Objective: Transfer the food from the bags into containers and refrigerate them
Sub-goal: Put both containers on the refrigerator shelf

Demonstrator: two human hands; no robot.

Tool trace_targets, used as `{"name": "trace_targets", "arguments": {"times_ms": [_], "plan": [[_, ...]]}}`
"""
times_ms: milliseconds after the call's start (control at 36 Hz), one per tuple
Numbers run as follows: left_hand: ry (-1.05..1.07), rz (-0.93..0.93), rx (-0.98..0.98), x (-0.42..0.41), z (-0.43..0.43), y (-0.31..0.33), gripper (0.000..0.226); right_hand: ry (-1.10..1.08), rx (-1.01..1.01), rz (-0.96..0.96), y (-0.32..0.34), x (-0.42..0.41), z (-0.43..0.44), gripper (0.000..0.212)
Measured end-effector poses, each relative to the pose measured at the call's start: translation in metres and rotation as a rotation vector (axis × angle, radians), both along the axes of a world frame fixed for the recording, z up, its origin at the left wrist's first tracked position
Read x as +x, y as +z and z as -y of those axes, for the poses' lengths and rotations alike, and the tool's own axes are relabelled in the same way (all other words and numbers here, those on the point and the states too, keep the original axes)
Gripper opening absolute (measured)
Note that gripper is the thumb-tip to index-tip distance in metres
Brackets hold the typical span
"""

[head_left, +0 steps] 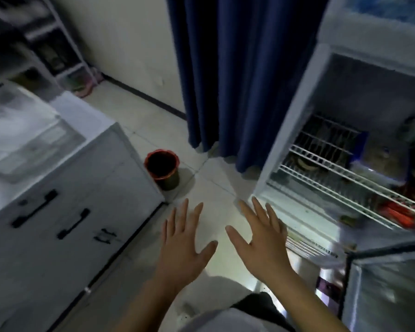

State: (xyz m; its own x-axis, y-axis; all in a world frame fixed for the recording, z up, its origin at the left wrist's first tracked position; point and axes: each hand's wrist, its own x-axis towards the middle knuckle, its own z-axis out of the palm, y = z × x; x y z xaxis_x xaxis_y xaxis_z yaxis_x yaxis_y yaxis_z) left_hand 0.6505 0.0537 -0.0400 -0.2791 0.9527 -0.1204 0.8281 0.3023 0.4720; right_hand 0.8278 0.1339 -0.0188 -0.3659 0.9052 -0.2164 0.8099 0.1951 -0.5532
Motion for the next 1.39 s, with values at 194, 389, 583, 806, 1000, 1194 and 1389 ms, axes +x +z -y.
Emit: {"name": "trace_targets", "arguments": {"times_ms": [194, 389, 583, 806, 1000, 1194, 1389], "plan": [[0.303, 0.015, 0.062, -0.103, 0.101, 0.01, 0.082, 0.263, 0.042, 0.007, 0.016, -0.119, 0.062, 0.069], [0.569, 0.084, 0.155, -0.162, 0.174, 0.015, 0.081, 0.513, 0.102, -0.041, 0.047, -0.205, 0.099, 0.058], [0.82, 0.102, 0.109, -0.22, 0.224, 0.0, 0.083, 0.775, -0.021, 0.006, 0.044, -0.311, 0.117, 0.064], [1.08, 0.1, 0.074, -0.314, 0.268, 0.02, 0.085, 1.041, -0.145, -0.099, 0.052, -0.45, 0.121, 0.055], [1.311, 0.08, 0.112, -0.393, 0.303, 0.042, 0.088, 1.251, -0.175, -0.108, 0.036, -0.56, 0.132, 0.054], [1.498, 0.115, 0.183, -0.458, 0.362, 0.055, 0.087, 1.497, 0.033, -0.009, 0.018, -0.662, 0.176, 0.074], [1.547, 0.085, 0.115, -0.553, 0.449, 0.053, 0.087, 1.528, 0.152, -0.009, 0.018, -0.758, 0.247, 0.082]]}}
